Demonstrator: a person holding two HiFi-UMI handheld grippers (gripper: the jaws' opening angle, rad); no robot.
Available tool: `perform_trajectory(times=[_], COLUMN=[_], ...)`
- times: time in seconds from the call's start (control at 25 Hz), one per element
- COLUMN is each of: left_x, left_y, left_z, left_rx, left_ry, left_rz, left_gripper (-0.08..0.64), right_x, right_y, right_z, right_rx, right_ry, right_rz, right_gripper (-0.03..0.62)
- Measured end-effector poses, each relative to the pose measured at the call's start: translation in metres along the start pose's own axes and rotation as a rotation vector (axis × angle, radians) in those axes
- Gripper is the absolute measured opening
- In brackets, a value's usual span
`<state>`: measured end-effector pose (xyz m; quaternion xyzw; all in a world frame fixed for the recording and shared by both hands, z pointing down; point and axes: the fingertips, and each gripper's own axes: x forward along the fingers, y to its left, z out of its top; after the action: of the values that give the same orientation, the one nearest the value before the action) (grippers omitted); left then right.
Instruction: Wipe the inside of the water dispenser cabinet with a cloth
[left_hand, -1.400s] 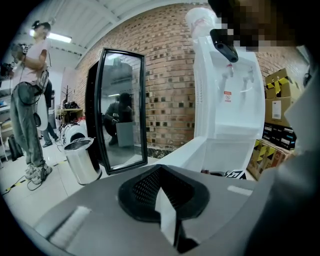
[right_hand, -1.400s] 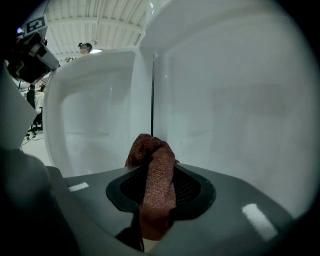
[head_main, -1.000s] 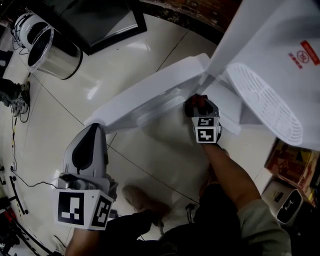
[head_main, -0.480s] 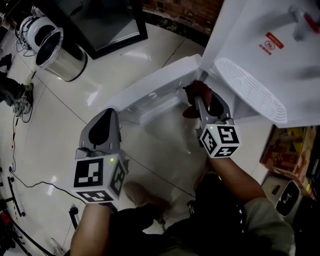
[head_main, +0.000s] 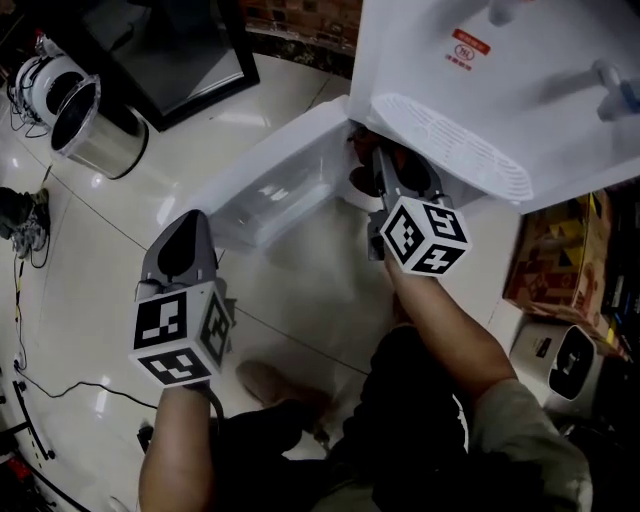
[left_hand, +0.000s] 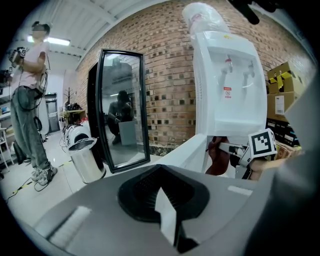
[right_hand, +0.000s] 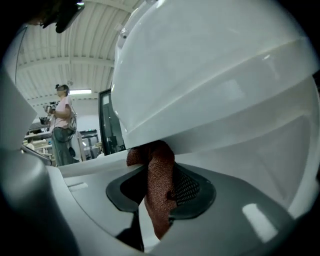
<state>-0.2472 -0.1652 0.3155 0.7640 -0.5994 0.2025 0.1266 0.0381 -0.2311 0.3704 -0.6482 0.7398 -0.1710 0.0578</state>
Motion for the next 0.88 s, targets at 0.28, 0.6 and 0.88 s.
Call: perform_trajectory(times=[0.28, 0.6, 0.88], left_x=[0.001, 0.003, 0.004], left_y=[-0.001, -0.003, -0.005], left_z=[-0.001, 0.0, -0.001], left_rx=[0.01, 0.01, 0.028], left_ry=[0.003, 0.024, 0.027], left_rz=[0.017, 0.036, 0.051], left_gripper=[-0.003, -0.003, -0.003], right_x=[-0.058, -0.113, -0.15], right_y=[-0.069, -0.116, -0.148], right_z=[0.023, 0.039, 0.05], right_rx=[0.102, 0.106, 0.033], right_ry=[-0.065, -0.072, -0.048], right_rz=[-0.149, -0.263, -0.342], right_gripper=[0.133, 0.132, 0.132])
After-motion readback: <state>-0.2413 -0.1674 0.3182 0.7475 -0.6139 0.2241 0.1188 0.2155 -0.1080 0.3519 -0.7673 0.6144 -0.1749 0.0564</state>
